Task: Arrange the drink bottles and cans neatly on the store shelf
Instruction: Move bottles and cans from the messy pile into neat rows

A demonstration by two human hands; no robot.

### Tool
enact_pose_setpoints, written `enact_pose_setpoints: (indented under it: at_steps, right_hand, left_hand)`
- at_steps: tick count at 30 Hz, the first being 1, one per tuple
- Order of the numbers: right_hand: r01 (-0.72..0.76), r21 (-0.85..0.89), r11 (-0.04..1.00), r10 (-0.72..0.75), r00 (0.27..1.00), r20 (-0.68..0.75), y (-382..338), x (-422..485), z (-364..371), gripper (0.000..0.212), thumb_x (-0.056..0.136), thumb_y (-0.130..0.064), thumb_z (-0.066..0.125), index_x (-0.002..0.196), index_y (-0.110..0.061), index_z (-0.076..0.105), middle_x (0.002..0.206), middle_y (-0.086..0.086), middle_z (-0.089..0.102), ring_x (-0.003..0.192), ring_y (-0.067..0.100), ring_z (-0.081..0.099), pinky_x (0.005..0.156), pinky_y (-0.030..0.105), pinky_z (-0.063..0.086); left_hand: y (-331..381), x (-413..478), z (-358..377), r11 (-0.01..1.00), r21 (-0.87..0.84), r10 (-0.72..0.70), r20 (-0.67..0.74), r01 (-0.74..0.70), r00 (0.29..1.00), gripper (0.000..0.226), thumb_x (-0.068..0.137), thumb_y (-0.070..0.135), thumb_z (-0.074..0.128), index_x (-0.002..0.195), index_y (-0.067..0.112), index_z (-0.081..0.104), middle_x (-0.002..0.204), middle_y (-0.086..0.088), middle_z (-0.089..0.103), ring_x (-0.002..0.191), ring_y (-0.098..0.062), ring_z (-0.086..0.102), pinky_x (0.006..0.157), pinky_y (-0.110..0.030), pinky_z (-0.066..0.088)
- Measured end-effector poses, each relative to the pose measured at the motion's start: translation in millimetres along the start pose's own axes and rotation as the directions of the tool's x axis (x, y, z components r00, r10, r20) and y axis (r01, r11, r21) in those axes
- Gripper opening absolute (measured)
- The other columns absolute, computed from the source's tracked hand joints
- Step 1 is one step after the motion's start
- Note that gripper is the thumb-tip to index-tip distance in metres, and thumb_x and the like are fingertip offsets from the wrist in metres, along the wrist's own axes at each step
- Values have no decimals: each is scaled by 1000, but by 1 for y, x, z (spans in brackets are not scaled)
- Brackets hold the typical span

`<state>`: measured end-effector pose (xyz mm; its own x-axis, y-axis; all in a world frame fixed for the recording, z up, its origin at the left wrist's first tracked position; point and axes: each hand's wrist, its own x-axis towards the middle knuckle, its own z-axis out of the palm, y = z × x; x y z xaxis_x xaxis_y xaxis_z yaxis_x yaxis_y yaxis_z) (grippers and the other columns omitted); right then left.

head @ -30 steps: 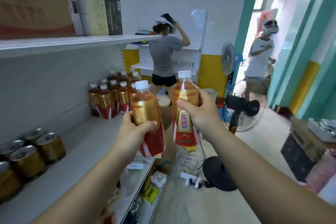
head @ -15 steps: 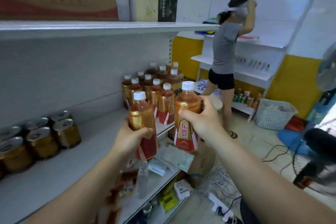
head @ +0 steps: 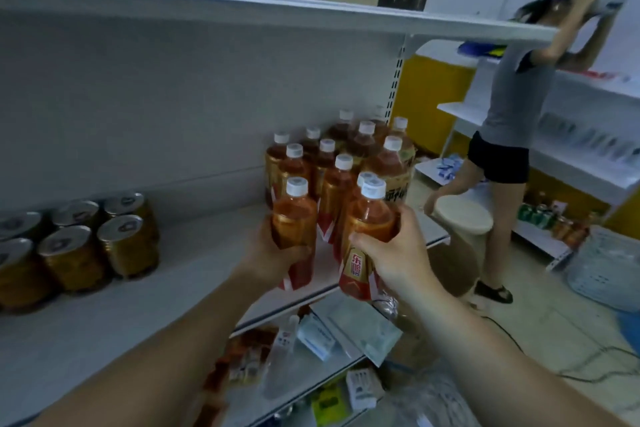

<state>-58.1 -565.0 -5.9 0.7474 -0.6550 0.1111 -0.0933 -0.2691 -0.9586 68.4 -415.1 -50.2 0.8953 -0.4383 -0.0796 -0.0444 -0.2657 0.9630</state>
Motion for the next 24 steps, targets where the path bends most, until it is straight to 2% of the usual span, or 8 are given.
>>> enact_pose_setpoints:
  at_steps: [4,7,9,13,16,19,22,24]
  right_hand:
    - [14,-4,1000,-13,998,64,19,18,-7,67,71,-21,83,124,-32,44,111,-13,58,104,12,59,91,39,49]
    - [37,17,999,-39,991,124,30,27,-14,69,69,-20,84,126,-29,46,112,-11,60,105,11,59,95,43,49]
    - [49,37,998,-55,983,173,36,30,-20,69,67,-23,86,123,-32,47,112,-10,60,104,10,60,95,44,50]
    - [76,83,994,-93,966,240,42,33,-27,59,62,-33,83,107,-48,49,110,-11,61,102,9,61,94,44,52]
    - [102,93,991,-120,969,216,47,33,-28,59,57,-44,82,101,-64,47,116,-8,59,108,11,59,95,46,51]
    - [120,84,989,-135,970,203,52,32,-28,60,52,-53,76,97,-73,42,120,-8,53,112,11,56,97,45,50]
    - [121,62,991,-131,972,193,53,32,-28,60,52,-54,75,97,-73,41,121,-9,51,112,10,54,98,44,49]
    - [120,63,991,-130,974,184,55,29,-24,63,52,-55,75,106,-63,44,123,-9,52,114,11,54,98,45,49]
  left_hand:
    - [-4,20,12,999,-46,-18,7,18,1000,63,64,17,79,119,28,49,101,-4,70,91,-30,68,79,-50,57]
    - [-4,22,20,999,-36,-24,-21,24,999,77,72,19,79,135,28,37,117,2,58,108,-20,57,90,-38,50]
    - [-4,20,24,997,53,-47,-59,50,997,82,72,16,81,139,27,34,118,0,48,111,-20,50,92,-34,47]
    - [-6,19,34,995,-14,-97,-116,96,988,79,72,-6,75,137,17,38,104,0,57,98,-22,56,85,-43,53]
    - [-5,25,44,998,-27,-68,-167,64,984,81,73,-2,75,141,20,36,112,-2,55,109,-29,55,92,-52,50]
    - [-6,35,56,997,-69,-43,-178,31,983,80,77,-4,71,144,18,33,110,0,54,112,-28,53,96,-51,48]
    - [-4,44,61,998,-58,-6,-187,-5,982,81,78,1,71,145,18,29,121,-3,54,118,-26,52,99,-47,47]
    - [-5,44,55,1000,-6,11,-144,-12,990,82,80,6,72,146,20,26,128,-3,52,120,-22,49,99,-39,44]
